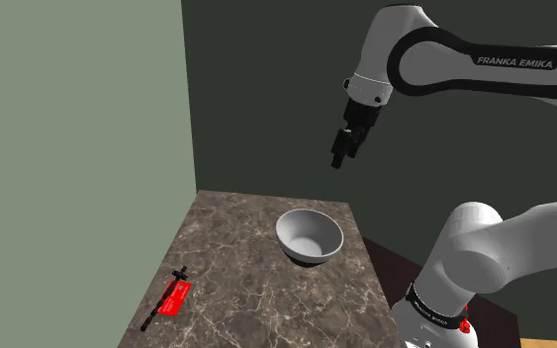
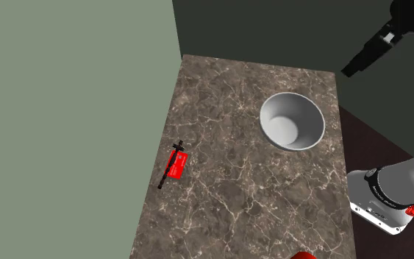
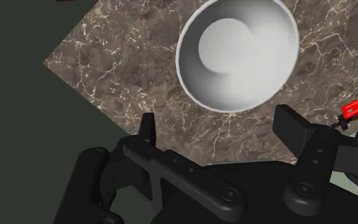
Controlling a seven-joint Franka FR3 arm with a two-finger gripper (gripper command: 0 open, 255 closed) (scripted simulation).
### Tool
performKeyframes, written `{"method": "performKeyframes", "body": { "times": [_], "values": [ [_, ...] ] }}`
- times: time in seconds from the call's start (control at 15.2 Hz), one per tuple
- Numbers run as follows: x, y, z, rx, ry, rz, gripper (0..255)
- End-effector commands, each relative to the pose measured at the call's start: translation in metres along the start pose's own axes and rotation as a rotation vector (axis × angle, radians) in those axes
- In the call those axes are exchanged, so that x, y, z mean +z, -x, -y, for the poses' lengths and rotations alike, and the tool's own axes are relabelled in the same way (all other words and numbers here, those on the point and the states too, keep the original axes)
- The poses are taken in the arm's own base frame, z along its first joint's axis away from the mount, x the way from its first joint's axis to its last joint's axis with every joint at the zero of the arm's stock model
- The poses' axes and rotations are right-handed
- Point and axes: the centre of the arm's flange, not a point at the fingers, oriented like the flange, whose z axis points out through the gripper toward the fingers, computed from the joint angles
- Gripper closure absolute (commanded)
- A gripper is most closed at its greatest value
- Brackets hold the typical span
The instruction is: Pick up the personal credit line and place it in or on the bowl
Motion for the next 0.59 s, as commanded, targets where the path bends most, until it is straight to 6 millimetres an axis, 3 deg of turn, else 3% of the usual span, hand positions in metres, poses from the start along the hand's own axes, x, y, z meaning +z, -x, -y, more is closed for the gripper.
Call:
{"method": "performKeyframes", "body": {
  "times": [0.0,0.53],
  "values": [
    [0.0,0.0,0.0,0.0,0.0,0.0,0],
    [0.059,-0.026,0.079,0.199,-0.051,0.122,0]
  ]
}}
